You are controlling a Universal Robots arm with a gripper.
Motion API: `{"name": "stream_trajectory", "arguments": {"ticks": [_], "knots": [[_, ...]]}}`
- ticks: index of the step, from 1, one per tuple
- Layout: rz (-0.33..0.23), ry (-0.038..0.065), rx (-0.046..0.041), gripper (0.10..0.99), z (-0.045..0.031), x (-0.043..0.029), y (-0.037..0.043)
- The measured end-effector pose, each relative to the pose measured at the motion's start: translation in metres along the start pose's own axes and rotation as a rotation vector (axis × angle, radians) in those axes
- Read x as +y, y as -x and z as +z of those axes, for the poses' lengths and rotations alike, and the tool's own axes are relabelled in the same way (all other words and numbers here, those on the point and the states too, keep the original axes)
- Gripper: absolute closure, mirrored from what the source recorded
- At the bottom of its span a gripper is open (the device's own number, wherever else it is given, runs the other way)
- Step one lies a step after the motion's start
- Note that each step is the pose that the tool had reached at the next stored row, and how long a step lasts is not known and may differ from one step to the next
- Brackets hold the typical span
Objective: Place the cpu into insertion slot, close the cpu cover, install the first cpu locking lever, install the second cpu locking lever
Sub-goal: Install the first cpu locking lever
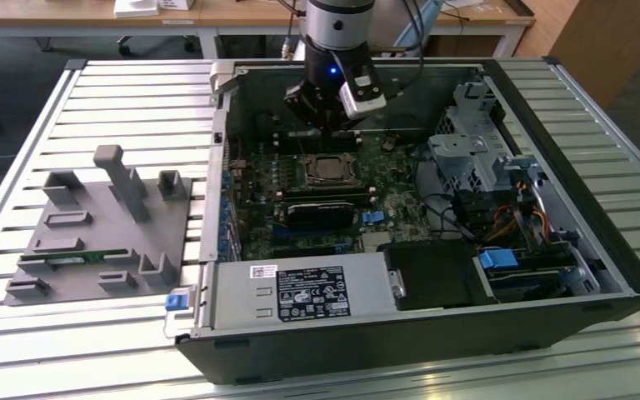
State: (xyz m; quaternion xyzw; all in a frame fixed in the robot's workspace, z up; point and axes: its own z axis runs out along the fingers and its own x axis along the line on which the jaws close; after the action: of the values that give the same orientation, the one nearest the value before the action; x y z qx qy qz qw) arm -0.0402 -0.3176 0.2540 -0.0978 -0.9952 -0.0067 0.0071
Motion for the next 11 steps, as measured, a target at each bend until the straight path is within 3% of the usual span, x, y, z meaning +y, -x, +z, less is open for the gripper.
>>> {"name": "stream_trajectory", "arguments": {"ticks": [11], "knots": [[-0.018,0.001,-0.0047,0.980,0.0001,-0.0009,-0.0039]]}}
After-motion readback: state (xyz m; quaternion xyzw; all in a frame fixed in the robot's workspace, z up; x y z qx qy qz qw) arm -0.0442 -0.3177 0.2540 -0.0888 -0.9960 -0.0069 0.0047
